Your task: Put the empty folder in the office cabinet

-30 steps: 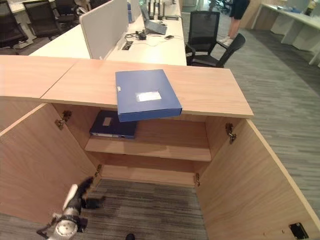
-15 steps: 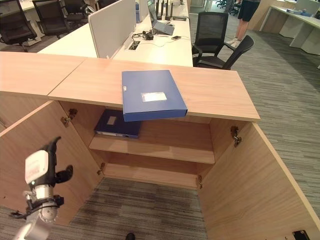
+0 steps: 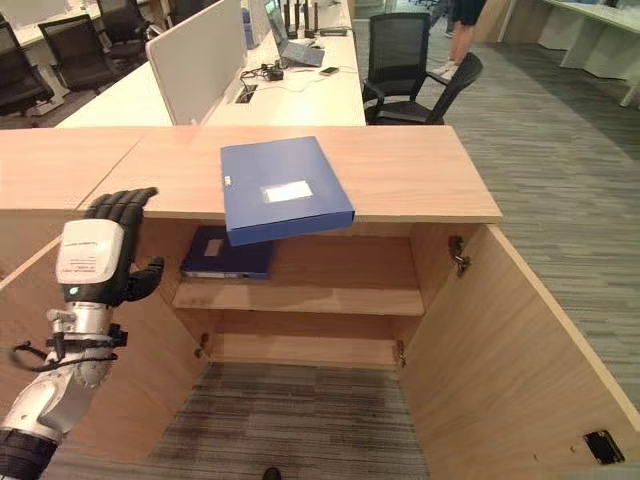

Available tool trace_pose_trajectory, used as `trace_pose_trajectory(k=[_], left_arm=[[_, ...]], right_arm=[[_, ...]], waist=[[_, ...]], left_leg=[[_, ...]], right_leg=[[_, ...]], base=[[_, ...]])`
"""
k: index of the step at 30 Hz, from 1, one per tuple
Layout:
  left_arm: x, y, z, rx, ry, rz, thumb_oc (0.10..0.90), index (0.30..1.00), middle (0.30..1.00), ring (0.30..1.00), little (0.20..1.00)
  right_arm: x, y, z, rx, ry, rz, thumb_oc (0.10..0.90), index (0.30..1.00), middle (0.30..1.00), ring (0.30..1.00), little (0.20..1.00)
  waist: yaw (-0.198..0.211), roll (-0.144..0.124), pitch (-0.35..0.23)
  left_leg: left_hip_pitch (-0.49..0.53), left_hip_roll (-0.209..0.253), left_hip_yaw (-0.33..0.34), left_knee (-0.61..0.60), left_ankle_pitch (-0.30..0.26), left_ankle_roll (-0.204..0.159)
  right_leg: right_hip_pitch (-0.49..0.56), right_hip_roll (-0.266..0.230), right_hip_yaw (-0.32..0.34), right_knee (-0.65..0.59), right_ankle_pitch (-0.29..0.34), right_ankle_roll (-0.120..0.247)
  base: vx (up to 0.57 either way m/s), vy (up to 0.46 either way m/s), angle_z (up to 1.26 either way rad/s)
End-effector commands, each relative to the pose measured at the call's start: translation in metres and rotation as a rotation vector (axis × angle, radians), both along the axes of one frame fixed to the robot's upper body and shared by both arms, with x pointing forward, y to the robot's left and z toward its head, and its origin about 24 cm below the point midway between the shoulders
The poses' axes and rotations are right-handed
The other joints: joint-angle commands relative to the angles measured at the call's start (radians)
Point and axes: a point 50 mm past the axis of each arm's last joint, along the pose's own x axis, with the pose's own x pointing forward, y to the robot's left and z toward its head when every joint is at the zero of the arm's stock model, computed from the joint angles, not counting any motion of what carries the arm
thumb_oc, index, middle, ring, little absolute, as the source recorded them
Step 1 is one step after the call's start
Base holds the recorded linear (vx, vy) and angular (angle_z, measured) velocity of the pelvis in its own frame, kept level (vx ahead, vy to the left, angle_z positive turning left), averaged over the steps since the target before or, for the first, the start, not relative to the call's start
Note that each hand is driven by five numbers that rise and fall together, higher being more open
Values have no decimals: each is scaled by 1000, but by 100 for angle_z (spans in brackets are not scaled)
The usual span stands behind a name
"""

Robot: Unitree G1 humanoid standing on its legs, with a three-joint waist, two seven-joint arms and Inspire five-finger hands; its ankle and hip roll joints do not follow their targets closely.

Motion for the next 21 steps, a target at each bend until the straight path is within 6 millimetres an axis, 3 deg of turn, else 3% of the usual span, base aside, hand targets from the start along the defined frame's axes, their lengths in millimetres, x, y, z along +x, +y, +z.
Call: trace_pose_trajectory(k=[1,8,13,21], left_arm=[[22,-18,79,17,-305,-100,800,900,900,900,900],[38,-61,88,-61,-300,-259,800,900,900,900,900],[44,-81,86,-123,-276,-330,800,900,900,900,900],[51,-96,85,-126,-249,-365,800,900,900,900,900]], right_arm=[[29,-19,10,-69,-58,62,800,900,900,900,900],[30,-20,10,-85,-47,75,800,900,900,900,900],[31,-19,10,-92,-40,78,800,900,900,900,900],[26,-23,10,-110,-25,62,800,900,900,900,900]], waist=[[-10,-24,10],[-39,-13,7],[-55,-11,7],[-67,-12,9]], left_leg=[[53,42,-6,-2,-94,-65],[59,40,4,-2,-98,-63],[62,42,18,-2,-100,-62],[67,44,30,-2,-104,-60]], right_leg=[[55,-42,-13,26,-112,68],[56,-43,-4,18,-109,67],[52,-44,9,9,-103,69],[50,-41,23,10,-102,68]], base=[[6,2,-5],[2,0,-2],[-1,3,-9],[11,-3,-10]])
